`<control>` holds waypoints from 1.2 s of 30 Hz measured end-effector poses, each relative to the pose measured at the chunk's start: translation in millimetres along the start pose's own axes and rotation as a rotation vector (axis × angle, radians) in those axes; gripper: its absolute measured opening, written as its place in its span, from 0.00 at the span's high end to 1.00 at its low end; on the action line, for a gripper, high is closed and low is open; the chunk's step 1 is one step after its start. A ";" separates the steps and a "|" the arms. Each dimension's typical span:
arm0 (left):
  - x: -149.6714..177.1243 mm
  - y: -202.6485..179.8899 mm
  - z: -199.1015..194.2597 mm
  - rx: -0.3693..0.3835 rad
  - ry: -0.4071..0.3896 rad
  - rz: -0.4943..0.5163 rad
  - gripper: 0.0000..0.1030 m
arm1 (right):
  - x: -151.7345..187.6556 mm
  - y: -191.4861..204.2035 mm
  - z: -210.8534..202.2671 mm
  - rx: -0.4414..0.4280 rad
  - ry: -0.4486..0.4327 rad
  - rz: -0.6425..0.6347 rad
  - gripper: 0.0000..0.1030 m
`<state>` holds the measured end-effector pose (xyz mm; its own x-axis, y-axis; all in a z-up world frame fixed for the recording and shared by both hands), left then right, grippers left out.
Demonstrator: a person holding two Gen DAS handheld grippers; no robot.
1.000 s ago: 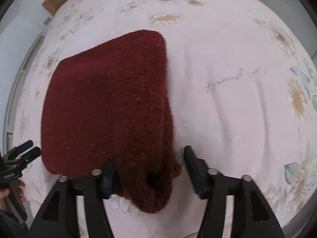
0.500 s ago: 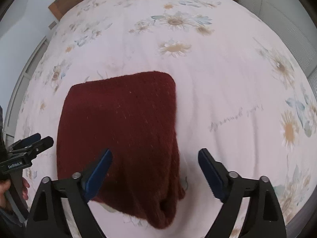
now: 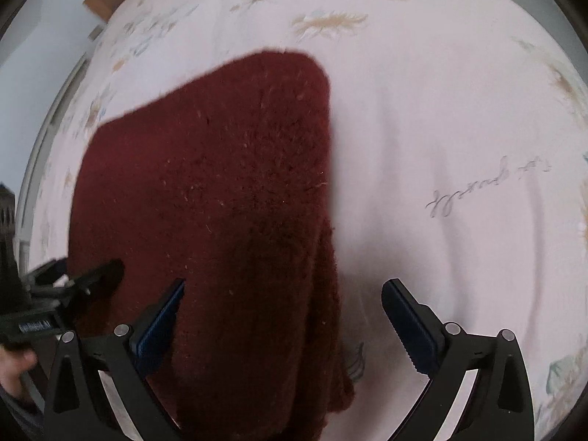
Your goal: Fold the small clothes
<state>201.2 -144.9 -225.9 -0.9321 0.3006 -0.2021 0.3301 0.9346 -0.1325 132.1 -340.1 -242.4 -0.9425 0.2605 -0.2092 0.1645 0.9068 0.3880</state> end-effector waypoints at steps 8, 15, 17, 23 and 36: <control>9.1 1.1 9.7 0.012 -0.038 0.022 0.01 | 5.9 -1.9 9.2 -0.110 0.000 0.076 0.16; 7.5 -2.1 8.0 0.047 -0.032 0.049 0.28 | 5.2 10.4 3.8 -0.155 -0.006 0.079 0.53; 5.1 -9.1 3.7 0.045 -0.051 0.079 0.43 | 4.0 14.9 -7.1 -0.144 -0.024 0.074 0.60; -2.3 3.5 -39.1 0.126 -0.101 0.095 0.57 | -6.3 61.5 -61.0 -0.137 -0.117 -0.031 0.64; 7.8 115.7 -90.9 0.059 -0.199 0.059 0.57 | -7.0 157.7 -9.3 -0.129 -0.073 -0.125 0.63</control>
<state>218.6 -17.1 -154.6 -0.8648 0.3056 -0.3984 0.3969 0.9020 -0.1697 161.9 -202.1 -171.4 -0.9291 0.1761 -0.3253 0.0046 0.8849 0.4659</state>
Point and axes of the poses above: each gripper's, at about its wrist camera, not at the fingertips, and z roughly the way its jaws point, y to its left, x to its underside, the point moved 5 cm from there along z, roughly the way its jaws point, and after that the axes turned 4 degrees about -x, right-handed, at the moved point
